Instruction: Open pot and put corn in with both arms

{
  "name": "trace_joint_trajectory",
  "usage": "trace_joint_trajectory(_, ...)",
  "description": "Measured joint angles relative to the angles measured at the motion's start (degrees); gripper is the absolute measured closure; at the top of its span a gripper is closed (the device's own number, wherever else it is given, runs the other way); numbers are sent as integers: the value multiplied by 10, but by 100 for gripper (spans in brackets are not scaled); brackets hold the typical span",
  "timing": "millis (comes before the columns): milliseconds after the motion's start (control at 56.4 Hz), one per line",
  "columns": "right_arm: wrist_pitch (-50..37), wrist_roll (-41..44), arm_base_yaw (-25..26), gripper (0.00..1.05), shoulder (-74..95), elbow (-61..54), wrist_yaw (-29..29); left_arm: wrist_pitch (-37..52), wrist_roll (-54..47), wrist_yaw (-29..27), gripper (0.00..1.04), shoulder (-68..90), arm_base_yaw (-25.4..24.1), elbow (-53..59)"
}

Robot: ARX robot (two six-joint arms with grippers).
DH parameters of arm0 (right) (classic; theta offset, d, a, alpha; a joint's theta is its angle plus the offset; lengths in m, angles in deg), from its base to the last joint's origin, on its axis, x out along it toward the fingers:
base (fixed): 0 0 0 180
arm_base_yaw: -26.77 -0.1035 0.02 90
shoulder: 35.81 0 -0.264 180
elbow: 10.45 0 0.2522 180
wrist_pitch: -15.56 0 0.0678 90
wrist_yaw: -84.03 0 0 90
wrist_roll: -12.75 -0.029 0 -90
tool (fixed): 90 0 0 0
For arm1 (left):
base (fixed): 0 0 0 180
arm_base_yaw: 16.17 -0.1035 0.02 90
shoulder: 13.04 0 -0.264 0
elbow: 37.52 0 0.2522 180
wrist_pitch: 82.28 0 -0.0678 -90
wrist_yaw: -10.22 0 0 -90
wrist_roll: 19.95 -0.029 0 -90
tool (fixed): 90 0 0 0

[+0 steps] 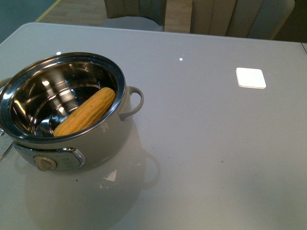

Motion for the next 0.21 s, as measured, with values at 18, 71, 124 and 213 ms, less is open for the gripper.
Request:
trace_joint_trajectory(18, 0, 0, 0, 9, 0, 0, 0, 0, 0, 0, 7, 0, 0, 0)
trace_joint_trajectory(71, 0, 0, 0, 9, 0, 0, 0, 0, 0, 0, 7, 0, 0, 0)
trace_joint_trajectory(124, 0, 0, 0, 9, 0, 0, 0, 0, 0, 0, 7, 0, 0, 0)
trace_joint_trajectory(213, 0, 0, 0, 9, 0, 0, 0, 0, 0, 0, 7, 0, 0, 0)
